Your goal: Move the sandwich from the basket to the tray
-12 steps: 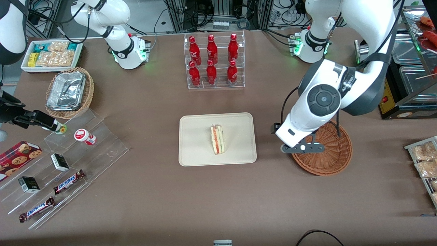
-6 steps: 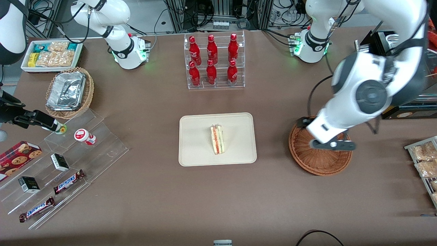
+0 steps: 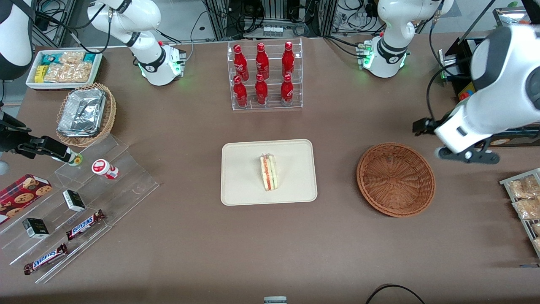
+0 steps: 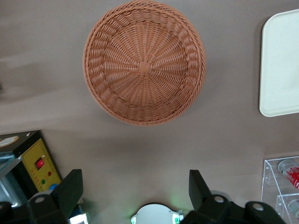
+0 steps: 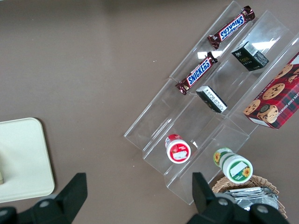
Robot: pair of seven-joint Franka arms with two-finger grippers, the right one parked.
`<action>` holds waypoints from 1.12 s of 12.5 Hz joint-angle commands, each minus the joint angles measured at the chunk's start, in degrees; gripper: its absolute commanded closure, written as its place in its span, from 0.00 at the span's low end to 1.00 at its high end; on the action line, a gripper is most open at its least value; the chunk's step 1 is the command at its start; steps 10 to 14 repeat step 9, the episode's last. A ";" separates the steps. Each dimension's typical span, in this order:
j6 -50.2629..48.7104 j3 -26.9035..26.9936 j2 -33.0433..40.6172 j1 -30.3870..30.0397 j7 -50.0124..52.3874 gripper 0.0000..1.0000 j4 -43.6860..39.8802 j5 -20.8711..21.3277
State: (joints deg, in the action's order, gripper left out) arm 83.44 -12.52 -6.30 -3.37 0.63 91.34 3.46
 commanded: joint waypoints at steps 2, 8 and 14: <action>-3.62 3.10 5.06 1.53 -1.07 0.00 2.18 -0.83; -5.21 6.89 9.19 1.53 -1.07 0.00 2.09 -0.74; -5.21 7.16 9.46 1.53 -1.07 0.00 2.00 -0.74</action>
